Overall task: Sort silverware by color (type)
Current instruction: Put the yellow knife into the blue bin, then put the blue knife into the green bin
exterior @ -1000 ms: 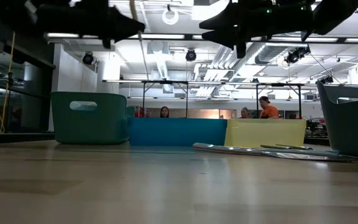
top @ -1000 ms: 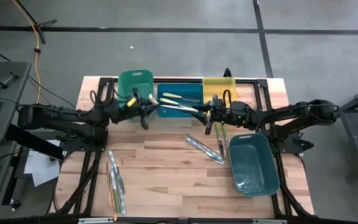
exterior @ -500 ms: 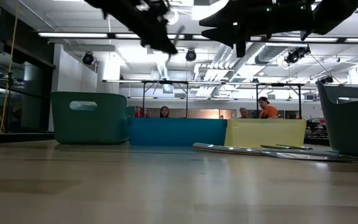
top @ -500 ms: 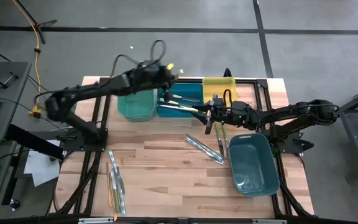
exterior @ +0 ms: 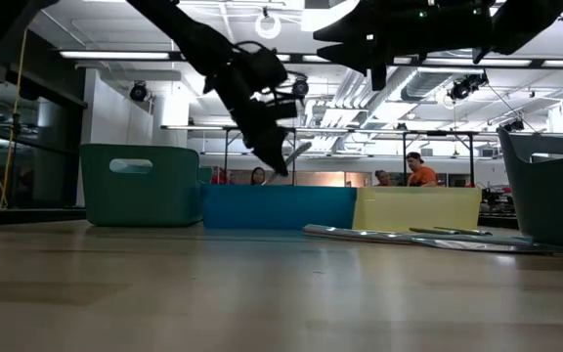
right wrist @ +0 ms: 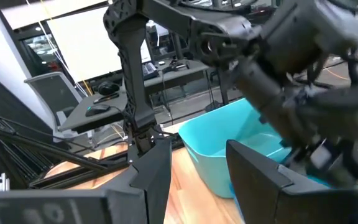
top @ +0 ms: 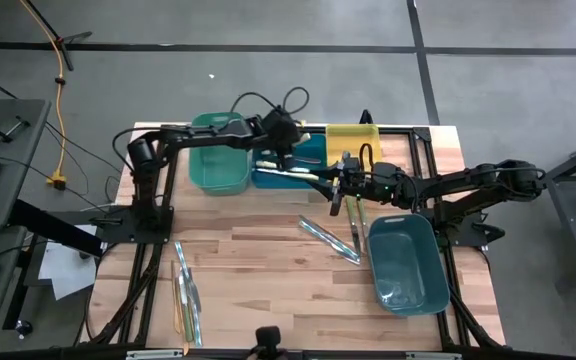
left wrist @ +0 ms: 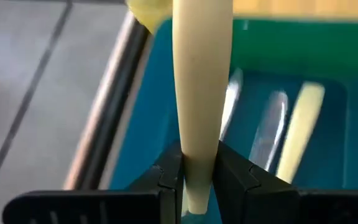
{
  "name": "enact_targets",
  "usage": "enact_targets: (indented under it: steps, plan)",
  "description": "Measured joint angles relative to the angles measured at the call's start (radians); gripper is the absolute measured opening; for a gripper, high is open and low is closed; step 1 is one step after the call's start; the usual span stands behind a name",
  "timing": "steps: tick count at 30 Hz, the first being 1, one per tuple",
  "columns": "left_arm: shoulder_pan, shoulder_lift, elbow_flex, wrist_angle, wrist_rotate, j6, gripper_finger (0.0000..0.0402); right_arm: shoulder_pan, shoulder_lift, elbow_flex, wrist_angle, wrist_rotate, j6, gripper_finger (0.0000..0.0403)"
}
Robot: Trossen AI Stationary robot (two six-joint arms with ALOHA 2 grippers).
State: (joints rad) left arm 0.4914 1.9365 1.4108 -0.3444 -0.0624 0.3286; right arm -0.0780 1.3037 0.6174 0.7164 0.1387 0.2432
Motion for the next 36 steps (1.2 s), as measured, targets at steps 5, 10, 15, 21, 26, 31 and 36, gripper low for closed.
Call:
enact_targets:
  steps: [5,10,15,21,26,31,36]
  plan:
    - [-0.01,0.003,-0.001,-0.037,0.018,-0.001,0.0048,0.0,0.0,0.0,0.007,0.0,-0.016,0.0149]
    - [-0.018,-0.008,0.0,-0.058,0.029,-0.002,0.0059,0.0,0.0,0.0,0.006,0.0,-0.016,0.0149]
    - [-0.032,-0.006,-0.001,-0.076,0.029,0.012,0.0127,0.0,0.0,0.0,0.006,0.0,-0.016,0.0149]
    - [-0.037,-0.032,0.0,-0.076,0.029,0.014,0.0181,0.0,0.0,0.0,0.006,0.0,-0.016,0.0149]
    - [-0.03,-0.119,-0.001,-0.148,0.02,-0.008,0.0194,0.0,0.0,0.0,0.006,0.0,-0.027,0.0149]
    - [-0.018,-0.274,-0.037,-0.198,0.088,-0.094,0.019,0.0,0.0,0.0,0.007,0.0,-0.046,0.0149]
    - [-0.024,-0.502,-0.203,-0.091,0.226,-0.213,0.0181,-0.001,0.0,0.0,0.013,0.0,-0.063,0.0149]
